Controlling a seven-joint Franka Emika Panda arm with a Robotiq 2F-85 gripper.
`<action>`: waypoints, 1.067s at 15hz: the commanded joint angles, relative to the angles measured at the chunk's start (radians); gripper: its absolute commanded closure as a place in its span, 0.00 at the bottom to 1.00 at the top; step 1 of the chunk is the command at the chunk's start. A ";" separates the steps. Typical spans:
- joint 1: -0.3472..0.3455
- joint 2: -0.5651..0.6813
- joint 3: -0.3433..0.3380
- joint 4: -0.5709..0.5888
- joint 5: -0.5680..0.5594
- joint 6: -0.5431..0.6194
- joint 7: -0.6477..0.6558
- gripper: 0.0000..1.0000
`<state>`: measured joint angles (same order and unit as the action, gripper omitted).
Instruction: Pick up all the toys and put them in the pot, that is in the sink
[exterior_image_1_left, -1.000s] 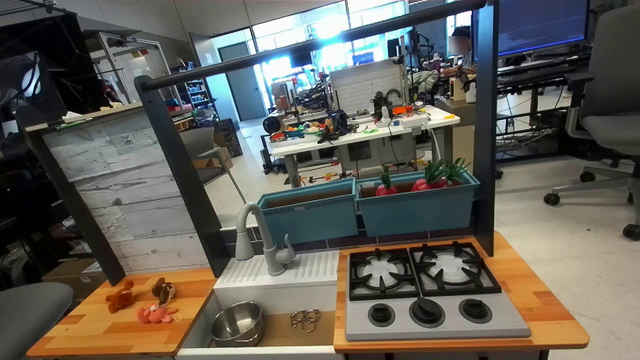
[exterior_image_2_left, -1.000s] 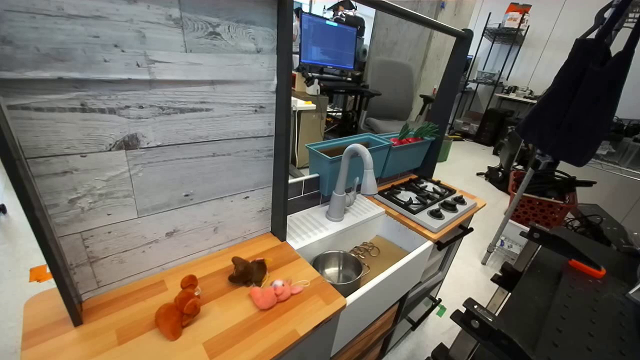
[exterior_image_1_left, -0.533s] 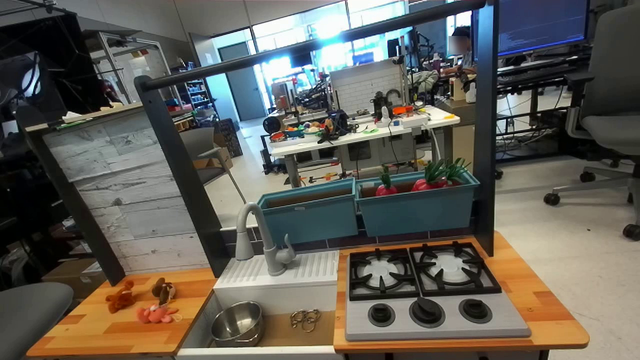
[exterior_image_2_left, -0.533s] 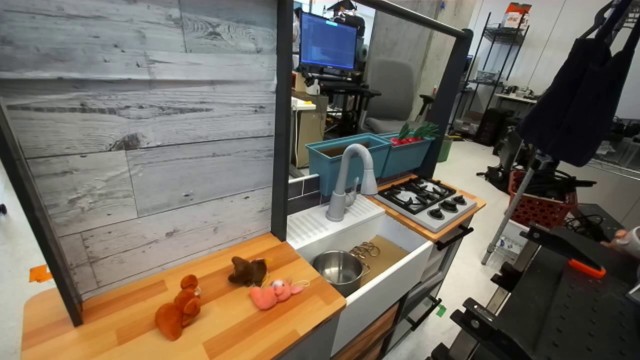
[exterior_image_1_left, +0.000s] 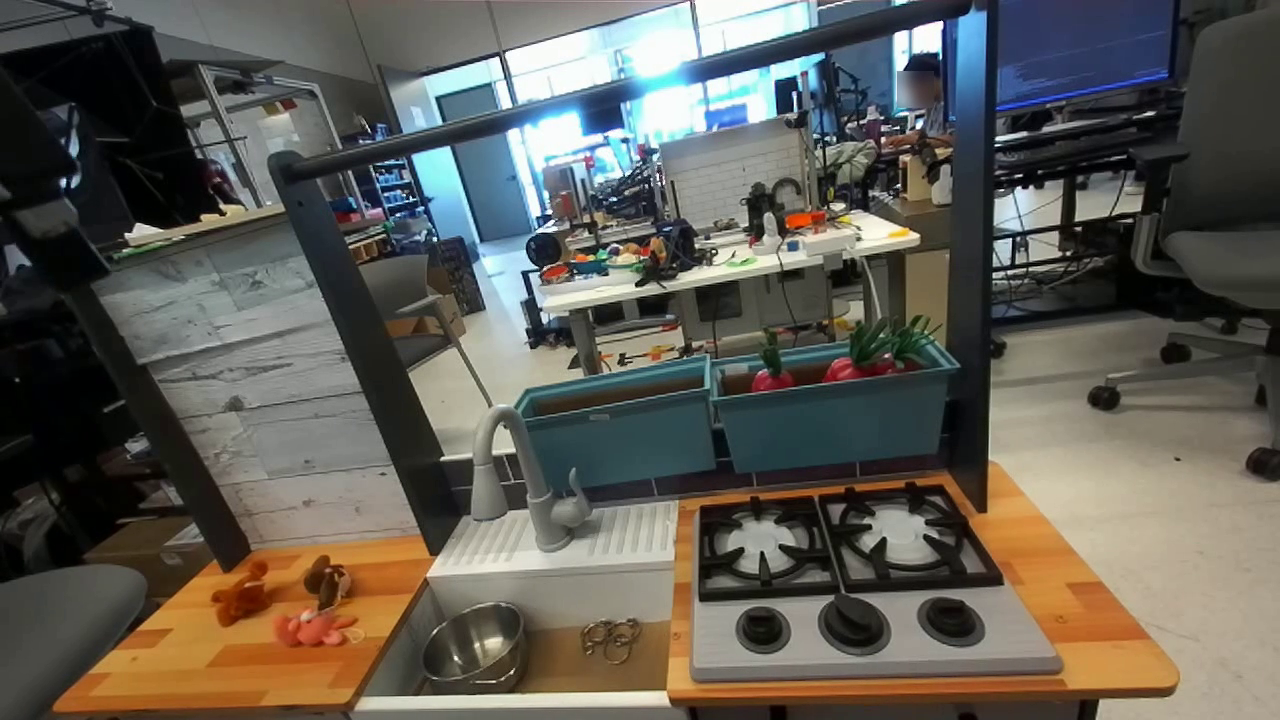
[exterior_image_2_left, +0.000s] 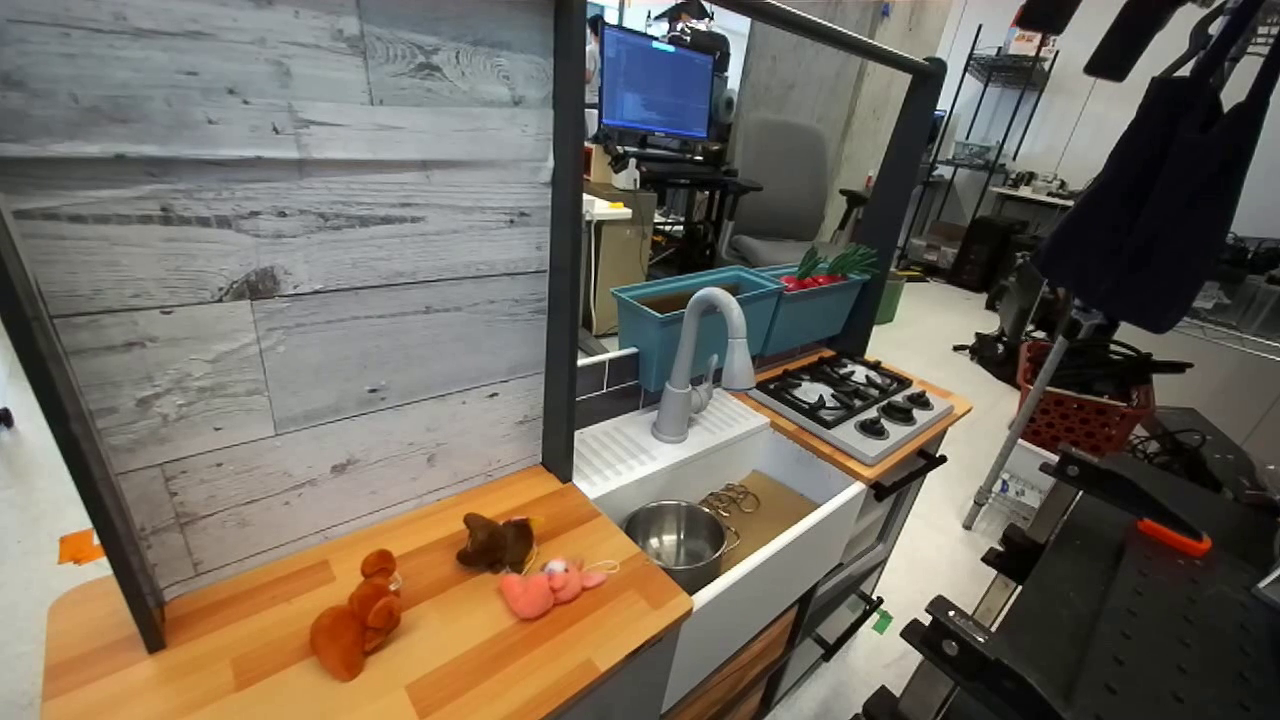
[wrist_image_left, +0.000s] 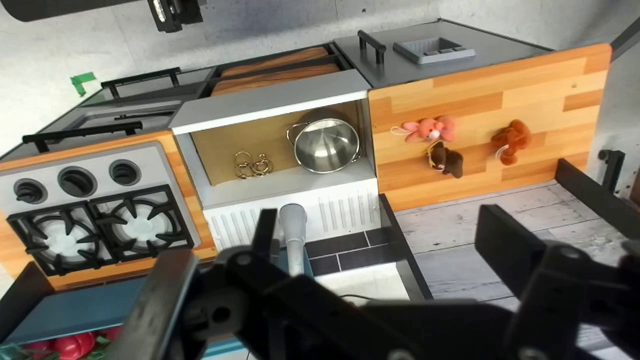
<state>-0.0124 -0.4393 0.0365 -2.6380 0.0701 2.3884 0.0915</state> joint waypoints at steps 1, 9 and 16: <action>0.005 -0.011 -0.006 0.002 -0.003 -0.004 0.002 0.00; 0.029 0.184 0.115 0.065 -0.036 0.087 0.140 0.00; -0.063 0.520 0.294 0.150 -0.506 0.384 0.669 0.00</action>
<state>-0.0234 -0.0387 0.2844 -2.5618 -0.2400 2.7095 0.5694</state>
